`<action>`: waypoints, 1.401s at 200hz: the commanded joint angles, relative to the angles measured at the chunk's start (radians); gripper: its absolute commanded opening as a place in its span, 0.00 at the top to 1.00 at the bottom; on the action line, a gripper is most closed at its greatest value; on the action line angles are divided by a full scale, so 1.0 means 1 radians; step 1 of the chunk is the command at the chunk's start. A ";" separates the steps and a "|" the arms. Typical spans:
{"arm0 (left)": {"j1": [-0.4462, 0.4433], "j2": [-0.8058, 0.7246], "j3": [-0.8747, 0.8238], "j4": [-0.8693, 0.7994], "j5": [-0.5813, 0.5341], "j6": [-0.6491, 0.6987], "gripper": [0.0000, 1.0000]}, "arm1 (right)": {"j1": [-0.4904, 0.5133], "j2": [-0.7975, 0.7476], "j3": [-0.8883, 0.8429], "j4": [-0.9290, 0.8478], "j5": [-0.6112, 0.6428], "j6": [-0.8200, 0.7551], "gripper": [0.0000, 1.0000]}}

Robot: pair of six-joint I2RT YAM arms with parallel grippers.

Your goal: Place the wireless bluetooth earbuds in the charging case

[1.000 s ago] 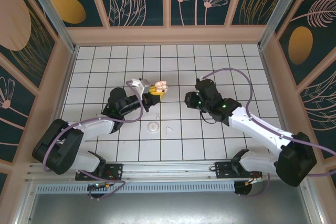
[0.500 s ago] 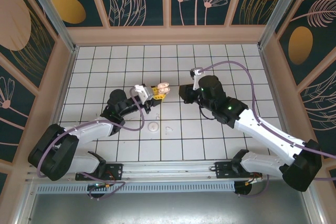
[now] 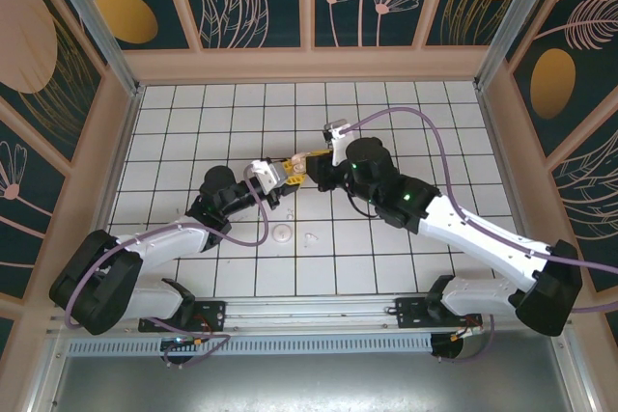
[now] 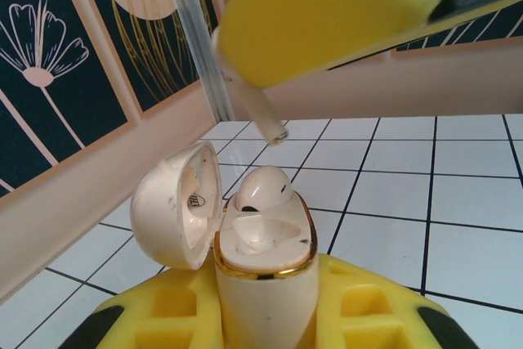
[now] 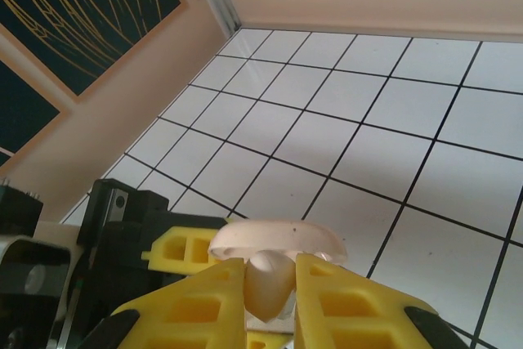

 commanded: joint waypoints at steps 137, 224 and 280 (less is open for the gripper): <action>-0.042 -0.048 -0.053 0.167 -0.126 0.113 0.89 | 0.009 -0.154 -0.098 0.156 0.001 0.043 0.81; -0.062 -0.076 -0.033 0.113 -0.139 0.110 0.88 | 0.009 -0.125 -0.082 0.178 -0.059 0.066 0.81; -0.063 -0.067 -0.077 0.260 -0.125 -0.067 0.88 | 0.009 -0.115 -0.070 0.175 -0.059 0.045 0.81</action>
